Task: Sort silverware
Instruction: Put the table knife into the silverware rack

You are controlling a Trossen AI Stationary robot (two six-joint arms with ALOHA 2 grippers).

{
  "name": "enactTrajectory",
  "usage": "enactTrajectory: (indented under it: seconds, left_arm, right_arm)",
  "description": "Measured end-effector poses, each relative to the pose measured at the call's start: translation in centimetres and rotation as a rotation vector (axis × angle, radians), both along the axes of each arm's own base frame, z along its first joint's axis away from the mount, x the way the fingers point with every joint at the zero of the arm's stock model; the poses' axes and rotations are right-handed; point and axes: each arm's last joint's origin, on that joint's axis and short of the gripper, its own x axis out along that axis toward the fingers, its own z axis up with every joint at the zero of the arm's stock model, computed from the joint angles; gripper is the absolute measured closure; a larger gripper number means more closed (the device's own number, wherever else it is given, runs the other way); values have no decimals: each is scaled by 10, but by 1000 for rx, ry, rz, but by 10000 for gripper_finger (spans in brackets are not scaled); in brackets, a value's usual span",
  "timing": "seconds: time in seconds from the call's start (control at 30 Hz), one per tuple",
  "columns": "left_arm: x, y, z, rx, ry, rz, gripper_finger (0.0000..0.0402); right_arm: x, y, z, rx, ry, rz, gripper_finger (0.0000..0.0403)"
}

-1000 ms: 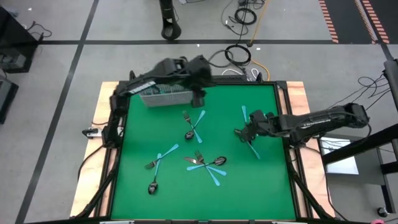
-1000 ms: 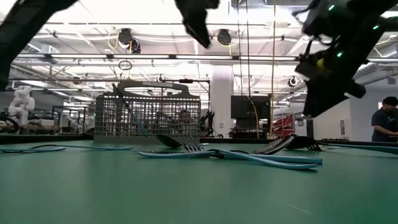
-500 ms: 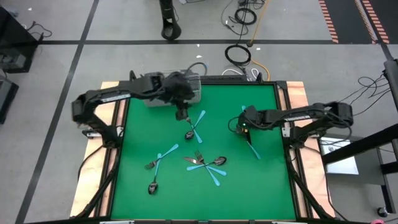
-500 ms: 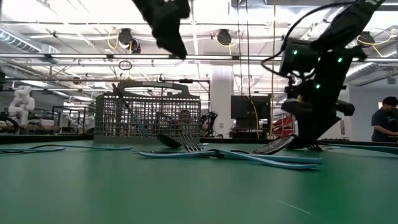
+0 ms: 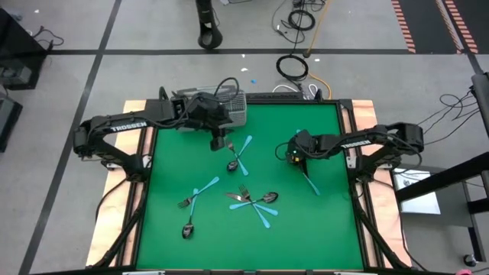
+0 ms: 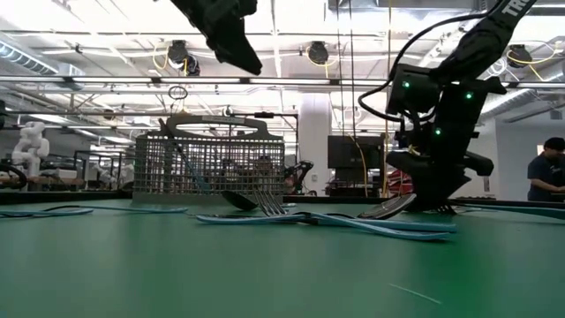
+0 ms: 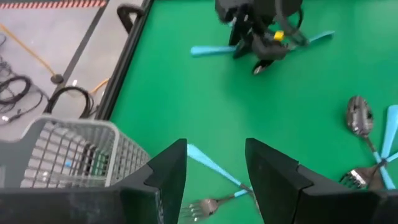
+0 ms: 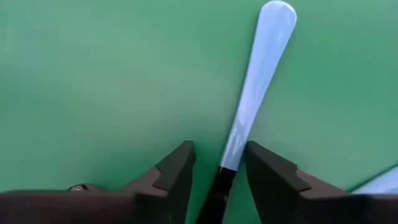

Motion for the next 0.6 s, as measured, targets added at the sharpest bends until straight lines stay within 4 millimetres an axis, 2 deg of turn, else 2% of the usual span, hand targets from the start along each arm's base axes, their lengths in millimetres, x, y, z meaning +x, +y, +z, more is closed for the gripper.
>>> enactTrajectory:
  seconds: [0.37,0.6]
  left_arm:
    - [0,0,0,2,4,-8,235]
    - [0,0,0,1,4,-7,235]
  right_arm:
    - [2,7,0,10,-5,38,389]
    - [2,7,3,-24,-12,73,396]
